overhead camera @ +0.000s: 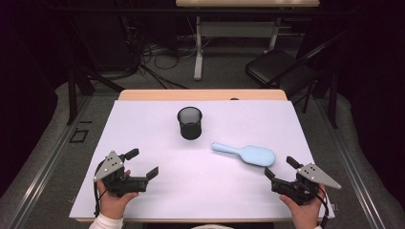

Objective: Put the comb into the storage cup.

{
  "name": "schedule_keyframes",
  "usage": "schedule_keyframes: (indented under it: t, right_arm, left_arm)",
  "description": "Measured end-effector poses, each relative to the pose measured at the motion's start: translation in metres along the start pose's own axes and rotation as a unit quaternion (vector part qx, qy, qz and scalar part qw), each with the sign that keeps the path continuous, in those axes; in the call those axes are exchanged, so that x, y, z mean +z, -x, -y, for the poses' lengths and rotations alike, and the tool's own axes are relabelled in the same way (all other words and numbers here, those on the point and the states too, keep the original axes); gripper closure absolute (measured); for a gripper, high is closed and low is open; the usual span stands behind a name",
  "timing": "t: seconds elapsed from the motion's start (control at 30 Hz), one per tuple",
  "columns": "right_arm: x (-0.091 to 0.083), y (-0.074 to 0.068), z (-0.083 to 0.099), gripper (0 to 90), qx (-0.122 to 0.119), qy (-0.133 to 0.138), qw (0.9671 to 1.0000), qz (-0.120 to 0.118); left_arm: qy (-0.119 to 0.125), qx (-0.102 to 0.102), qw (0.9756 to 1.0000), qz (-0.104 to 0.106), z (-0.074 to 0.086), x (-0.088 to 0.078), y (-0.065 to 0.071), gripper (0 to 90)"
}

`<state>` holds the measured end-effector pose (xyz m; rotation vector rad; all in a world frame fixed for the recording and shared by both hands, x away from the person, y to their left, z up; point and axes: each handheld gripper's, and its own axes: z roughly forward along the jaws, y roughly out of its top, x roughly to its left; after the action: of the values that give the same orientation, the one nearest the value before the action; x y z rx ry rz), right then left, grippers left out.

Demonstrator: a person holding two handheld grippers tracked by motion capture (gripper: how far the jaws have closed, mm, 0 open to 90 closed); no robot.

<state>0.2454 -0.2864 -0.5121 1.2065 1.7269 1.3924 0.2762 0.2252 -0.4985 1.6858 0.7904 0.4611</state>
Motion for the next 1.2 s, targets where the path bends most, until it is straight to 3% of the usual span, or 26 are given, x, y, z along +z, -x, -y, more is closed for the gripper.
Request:
schedule_keyframes:
  t: [0.53, 0.73, 0.9, 1.2]
  right_arm:
    - [0.007, -0.003, -0.002, 18.4, -0.009, -0.011, 0.9999, -0.01]
    - [0.012, -0.006, -0.004, 25.5, -0.015, -0.004, 0.9998, -0.008]
    - [0.018, -0.008, -0.004, 37.6, -0.02, -0.008, 0.9998, -0.007]
    - [0.022, -0.009, 0.001, 45.7, -0.012, -0.043, 0.9989, -0.017]
  left_arm:
    - [0.0, -0.005, 1.0, 0.001, 0.004, -0.001, 0.0, 0.7]
    - [-0.017, -0.006, 0.9998, 0.007, 0.009, 0.0, 0.001, 0.8]
    - [-0.019, -0.014, 0.9996, 0.015, 0.012, 0.0, 0.003, 0.8]
    - [-0.016, -0.011, 0.9998, -0.002, 0.012, 0.001, 0.002, 2.3]
